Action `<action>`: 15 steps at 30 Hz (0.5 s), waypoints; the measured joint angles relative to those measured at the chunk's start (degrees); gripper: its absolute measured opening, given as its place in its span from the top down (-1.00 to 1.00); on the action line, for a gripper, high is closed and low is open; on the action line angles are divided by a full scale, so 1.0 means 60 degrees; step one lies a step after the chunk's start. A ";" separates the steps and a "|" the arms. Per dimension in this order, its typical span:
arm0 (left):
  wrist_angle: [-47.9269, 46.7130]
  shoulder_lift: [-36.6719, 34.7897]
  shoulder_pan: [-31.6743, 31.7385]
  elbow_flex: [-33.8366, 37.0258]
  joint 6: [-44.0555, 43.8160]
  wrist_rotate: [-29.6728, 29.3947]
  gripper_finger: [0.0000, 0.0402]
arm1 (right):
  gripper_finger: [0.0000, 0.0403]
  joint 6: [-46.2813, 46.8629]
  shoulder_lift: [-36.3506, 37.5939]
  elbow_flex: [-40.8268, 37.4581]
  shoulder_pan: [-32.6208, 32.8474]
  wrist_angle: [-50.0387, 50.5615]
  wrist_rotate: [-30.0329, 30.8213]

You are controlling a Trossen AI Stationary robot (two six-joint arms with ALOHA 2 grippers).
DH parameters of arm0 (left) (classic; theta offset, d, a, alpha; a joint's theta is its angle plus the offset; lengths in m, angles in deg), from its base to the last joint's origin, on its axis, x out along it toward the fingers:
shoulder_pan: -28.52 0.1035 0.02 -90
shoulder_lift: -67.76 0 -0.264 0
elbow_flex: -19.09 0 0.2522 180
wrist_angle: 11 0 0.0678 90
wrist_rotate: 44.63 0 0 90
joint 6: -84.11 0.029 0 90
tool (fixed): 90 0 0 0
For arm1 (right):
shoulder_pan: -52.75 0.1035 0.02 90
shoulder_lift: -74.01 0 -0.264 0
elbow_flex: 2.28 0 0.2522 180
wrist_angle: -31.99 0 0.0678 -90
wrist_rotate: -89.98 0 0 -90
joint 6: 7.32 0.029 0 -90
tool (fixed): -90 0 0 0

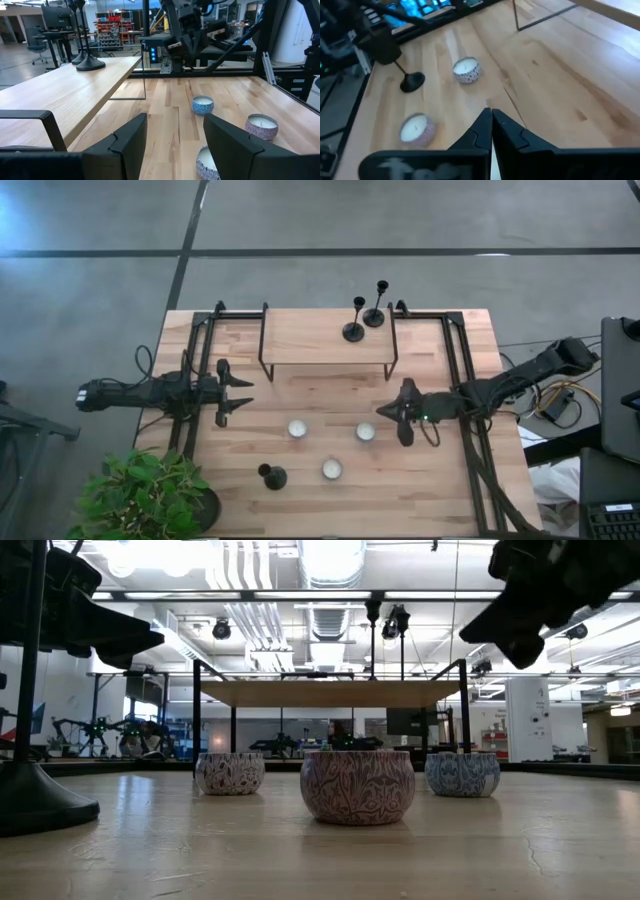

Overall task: Pick & Place candle stick holders
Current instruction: Put the black candle holder on the shelf

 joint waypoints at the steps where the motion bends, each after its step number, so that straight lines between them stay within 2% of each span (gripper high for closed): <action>1: 0.0000 0.0003 0.0000 -0.0003 0.0000 0.0000 -0.01 | 0.96 -0.0379 0.0173 -0.0192 -0.0140 -0.0196 -0.0176; 5: 0.0000 0.0003 -0.0001 -0.0004 0.0000 0.0000 -0.01 | 0.96 -0.2073 0.1111 -0.0912 -0.0708 -0.0821 -0.0294; 8: 0.0000 0.0003 -0.0004 -0.0004 0.0000 0.0000 -0.01 | 0.96 -0.2674 0.1843 -0.1286 -0.1092 -0.0964 -0.0549; 15: 0.0000 0.0003 0.0000 -0.0004 0.0000 0.0000 -0.01 | 0.96 -0.3910 0.3308 -0.2211 -0.1412 -0.1412 -0.3485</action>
